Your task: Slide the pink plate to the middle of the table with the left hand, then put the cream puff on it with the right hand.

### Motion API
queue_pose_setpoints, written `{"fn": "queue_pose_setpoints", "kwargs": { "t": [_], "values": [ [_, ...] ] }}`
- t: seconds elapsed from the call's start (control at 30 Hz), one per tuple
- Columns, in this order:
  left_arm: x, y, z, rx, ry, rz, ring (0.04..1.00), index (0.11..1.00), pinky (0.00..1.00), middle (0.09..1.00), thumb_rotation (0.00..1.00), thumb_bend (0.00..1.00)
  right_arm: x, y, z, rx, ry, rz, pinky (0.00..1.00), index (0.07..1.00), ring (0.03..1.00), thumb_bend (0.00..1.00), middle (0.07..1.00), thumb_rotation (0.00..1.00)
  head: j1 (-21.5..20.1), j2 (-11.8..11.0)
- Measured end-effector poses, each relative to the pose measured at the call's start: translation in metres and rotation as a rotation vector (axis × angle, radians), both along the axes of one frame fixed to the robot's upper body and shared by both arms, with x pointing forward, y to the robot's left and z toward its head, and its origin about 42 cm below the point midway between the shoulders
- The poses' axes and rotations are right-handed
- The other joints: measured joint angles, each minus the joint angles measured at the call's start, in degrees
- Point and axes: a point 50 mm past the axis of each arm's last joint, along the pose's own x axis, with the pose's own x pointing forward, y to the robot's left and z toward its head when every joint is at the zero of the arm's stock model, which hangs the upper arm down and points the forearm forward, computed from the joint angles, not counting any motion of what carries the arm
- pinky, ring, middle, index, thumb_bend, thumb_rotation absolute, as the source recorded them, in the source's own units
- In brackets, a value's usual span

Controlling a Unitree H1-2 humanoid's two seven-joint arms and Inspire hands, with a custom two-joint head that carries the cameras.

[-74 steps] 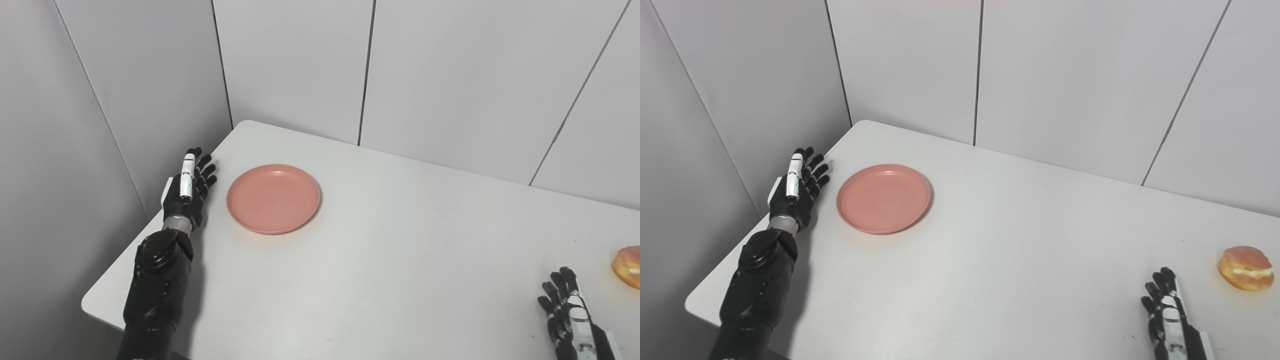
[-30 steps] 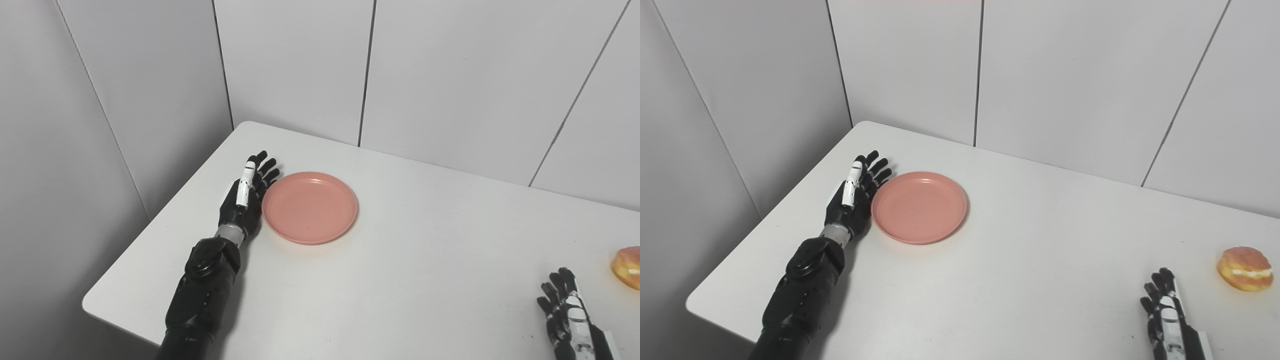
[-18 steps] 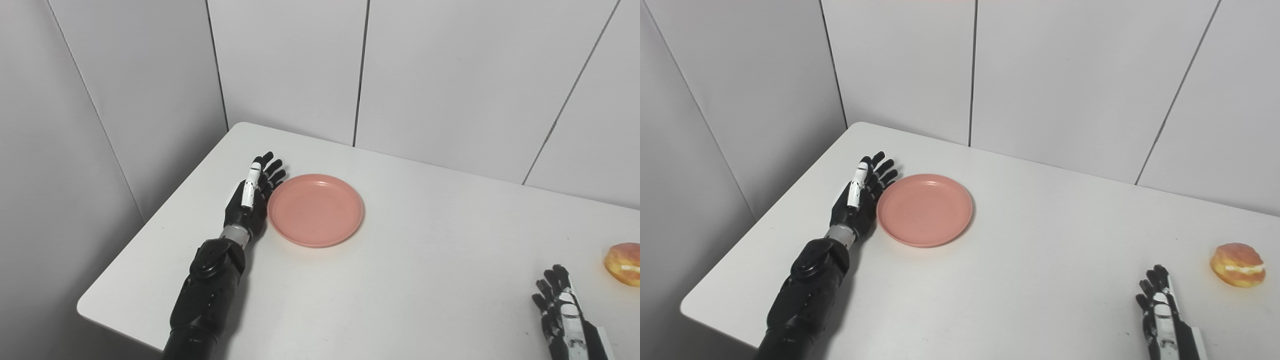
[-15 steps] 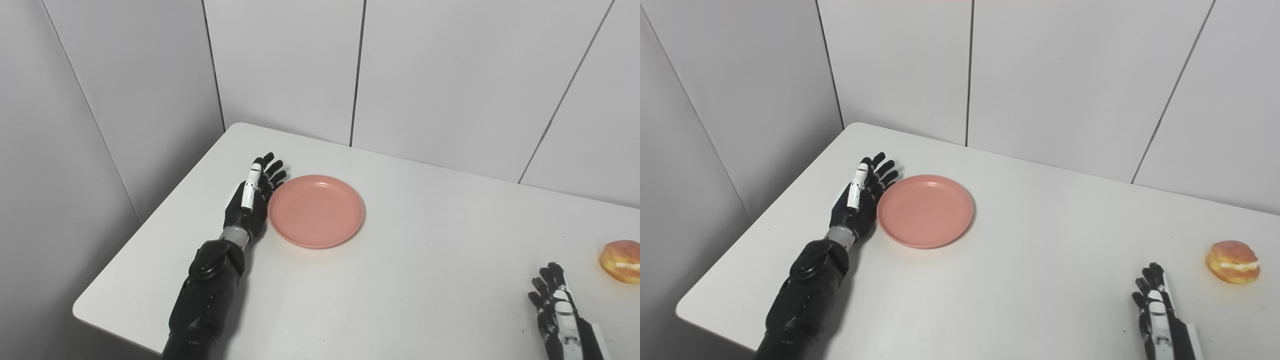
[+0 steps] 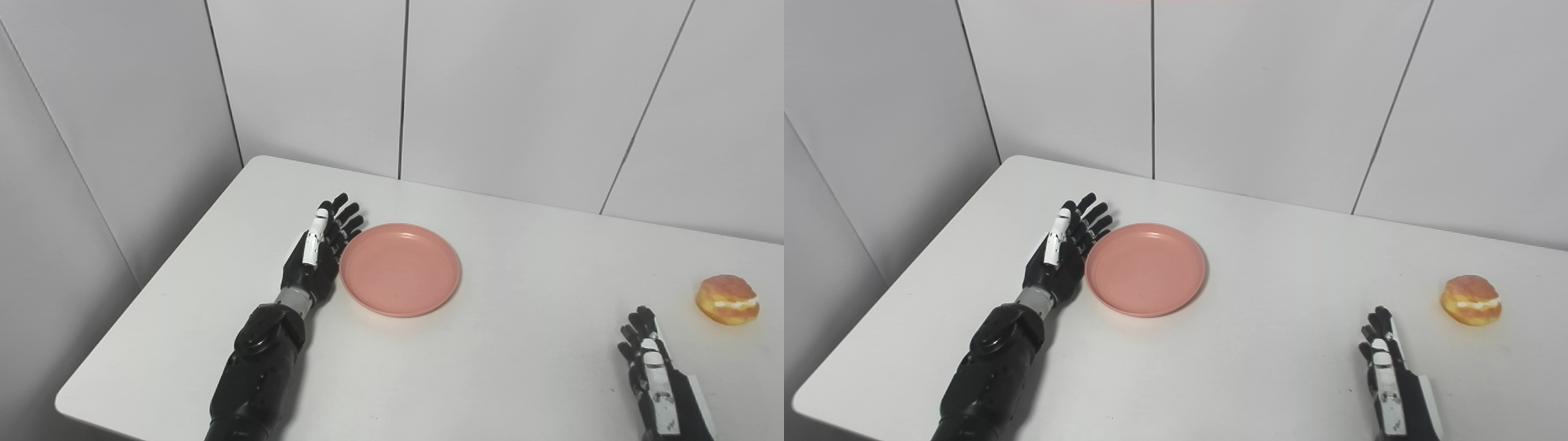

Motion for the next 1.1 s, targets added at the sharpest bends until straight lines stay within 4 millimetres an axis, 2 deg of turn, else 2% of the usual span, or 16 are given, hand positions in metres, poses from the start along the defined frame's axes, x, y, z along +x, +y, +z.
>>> {"fn": "queue_pose_setpoints", "kwargs": {
  "t": [0.23,0.53,0.7,0.87,1.1],
  "values": [
    [-0.001,-0.016,-0.001,0.026,0.000,-0.045,0.916,0.915,0.93,0.919,1.00,0.40,0.000,0.004,0.000,0.003,0.000,-0.019,0.98,0.999,0.988,0.21,0.994,1.00,-2.02,1.14],
    [-0.012,-0.048,-0.001,0.015,-0.001,-0.146,0.925,0.926,0.93,0.928,1.00,0.41,0.000,0.009,0.000,-0.006,-0.001,-0.033,0.97,0.992,0.983,0.21,0.989,1.00,-4.83,2.55],
    [-0.023,-0.072,0.001,-0.005,0.025,-0.202,0.916,0.919,0.91,0.920,1.00,0.40,0.000,0.012,0.000,0.000,-0.002,-0.049,0.96,0.991,0.980,0.21,0.988,1.00,-5.89,3.08],
    [-0.032,-0.096,0.001,0.000,0.029,-0.256,0.928,0.924,0.94,0.929,1.00,0.39,-0.002,0.018,0.001,0.000,-0.005,-0.046,0.96,0.994,0.978,0.22,0.988,1.00,-7.38,3.95],
    [-0.042,-0.108,0.001,-0.006,0.038,-0.293,0.937,0.937,0.95,0.938,1.00,0.40,-0.004,0.027,0.004,0.007,-0.013,-0.036,0.96,0.988,0.975,0.23,0.986,1.00,-10.19,5.18]
  ]
}}
